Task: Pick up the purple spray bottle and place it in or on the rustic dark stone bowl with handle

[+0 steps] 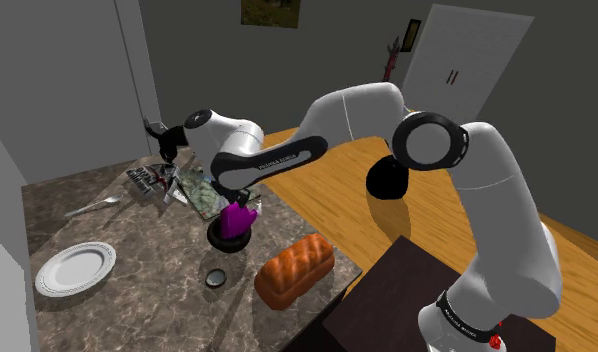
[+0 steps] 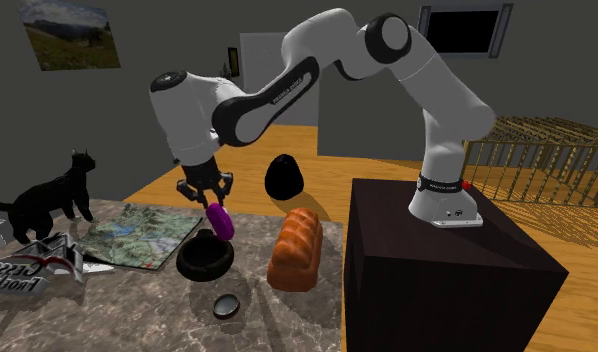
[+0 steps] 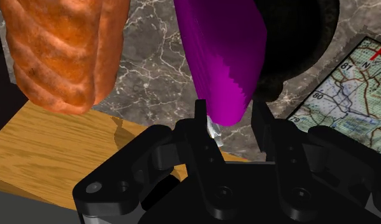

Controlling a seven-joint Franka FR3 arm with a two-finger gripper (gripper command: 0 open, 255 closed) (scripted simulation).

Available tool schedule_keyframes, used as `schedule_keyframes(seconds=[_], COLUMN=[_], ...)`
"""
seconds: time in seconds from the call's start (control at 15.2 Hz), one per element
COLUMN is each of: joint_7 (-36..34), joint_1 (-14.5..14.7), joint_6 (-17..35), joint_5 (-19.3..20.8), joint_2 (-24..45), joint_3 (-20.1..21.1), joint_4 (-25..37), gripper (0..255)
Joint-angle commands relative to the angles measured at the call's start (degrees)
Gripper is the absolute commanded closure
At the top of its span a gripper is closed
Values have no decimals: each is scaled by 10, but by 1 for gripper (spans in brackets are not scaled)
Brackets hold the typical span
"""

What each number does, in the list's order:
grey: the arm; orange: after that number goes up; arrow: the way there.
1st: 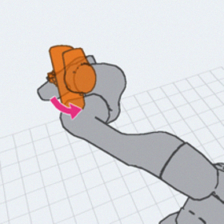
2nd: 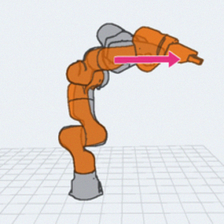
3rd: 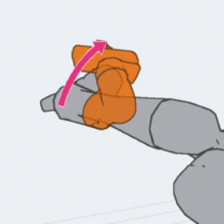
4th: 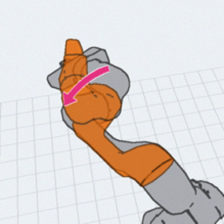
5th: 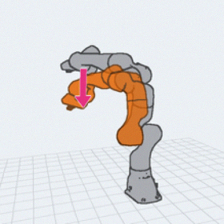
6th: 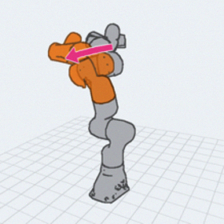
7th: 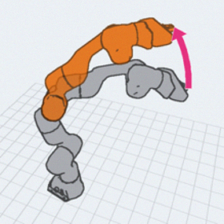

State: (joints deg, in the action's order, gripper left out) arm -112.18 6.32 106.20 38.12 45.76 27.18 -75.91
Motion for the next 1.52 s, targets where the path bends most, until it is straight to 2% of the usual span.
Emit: schedule_keyframes(seconds=[0.0,0.13,0.2,0.79,1.32,1.39,1.45], joint_7=[15,40,70,54,53,53,53], joint_1=[32,76,116,111,112,112,112], joint_6=[-37,-86,-133,-89,-87,-87,-87], joint_5=[4,7,7,13,13,13,13], joint_2=[57,133,205,230,234,234,234], joint_3=[-9,-21,-32,-37,-38,-38,-38], joint_4=[100,237,373,351,351,351,351], gripper=[255,255,255,255,255,0,0])
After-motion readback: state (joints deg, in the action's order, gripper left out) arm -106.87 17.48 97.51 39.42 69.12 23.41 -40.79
